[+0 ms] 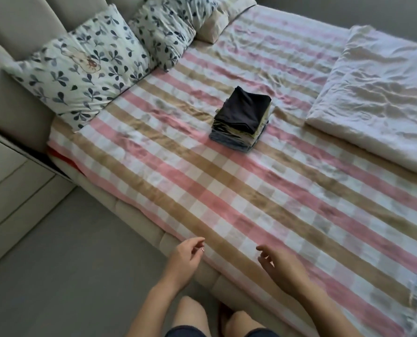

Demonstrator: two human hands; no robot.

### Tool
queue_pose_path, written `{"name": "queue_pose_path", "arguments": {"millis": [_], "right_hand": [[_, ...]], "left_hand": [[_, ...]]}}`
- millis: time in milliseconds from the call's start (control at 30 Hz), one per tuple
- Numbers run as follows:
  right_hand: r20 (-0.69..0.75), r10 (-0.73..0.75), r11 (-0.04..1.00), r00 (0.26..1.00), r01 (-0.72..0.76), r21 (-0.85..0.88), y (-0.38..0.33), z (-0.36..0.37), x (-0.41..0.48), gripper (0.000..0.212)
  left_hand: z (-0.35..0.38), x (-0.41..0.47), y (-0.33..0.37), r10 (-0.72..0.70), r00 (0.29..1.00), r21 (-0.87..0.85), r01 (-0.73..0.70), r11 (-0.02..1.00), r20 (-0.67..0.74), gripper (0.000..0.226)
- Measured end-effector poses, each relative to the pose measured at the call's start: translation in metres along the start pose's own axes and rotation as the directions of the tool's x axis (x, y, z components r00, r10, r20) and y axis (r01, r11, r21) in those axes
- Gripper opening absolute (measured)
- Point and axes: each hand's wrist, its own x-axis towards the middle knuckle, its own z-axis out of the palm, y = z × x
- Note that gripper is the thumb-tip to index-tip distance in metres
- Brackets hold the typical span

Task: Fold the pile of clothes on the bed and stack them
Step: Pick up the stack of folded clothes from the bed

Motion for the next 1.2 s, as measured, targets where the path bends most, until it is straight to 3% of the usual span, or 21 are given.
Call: {"name": "queue_pose_path", "arguments": {"millis": [100,333,567,700,833,1000,1100,1200], "right_hand": [[-0.048,0.073,0.988,0.996,-0.066,0.137,-0.009,-0.022,0.029,0.030],[-0.237,0.157,0.973,0.959,-0.109,0.203,-0.047,-0.067,0.115,0.027],[-0.332,0.262,0.954,0.906,-0.191,0.231,-0.090,-0.095,0.239,0.029],[-0.380,0.317,0.924,0.869,-0.193,0.331,-0.089,-0.112,0.320,0.026],[-0.407,0.418,0.862,0.812,-0.213,0.460,-0.060,-0.123,0.398,0.029],[-0.447,0.581,0.762,0.680,-0.259,0.594,-0.010,-0.130,0.480,0.040],[-0.427,0.665,0.701,0.613,-0.316,0.639,0.023,-0.135,0.519,0.051],[-0.295,0.736,0.557,0.610,-0.296,0.776,0.053,-0.130,0.552,0.059]], "left_hand": [[-0.028,0.045,0.015,0.043,0.999,-0.017,-0.043,0.999,0.008,0.027],[-0.094,0.186,0.061,0.270,0.956,0.125,-0.283,0.951,0.113,0.031],[-0.136,0.343,0.090,0.458,0.835,0.286,-0.539,0.792,0.304,0.029],[-0.132,0.426,0.093,0.504,0.789,0.306,-0.606,0.734,0.352,0.029],[-0.105,0.499,0.088,0.519,0.788,0.256,-0.604,0.754,0.331,0.032],[-0.055,0.578,0.079,0.462,0.854,0.255,-0.515,0.819,0.241,0.048],[-0.029,0.622,0.079,0.355,0.921,0.243,-0.385,0.890,0.157,0.057],[-0.010,0.665,0.074,0.184,0.978,0.115,-0.196,0.974,0.101,0.064]]}}
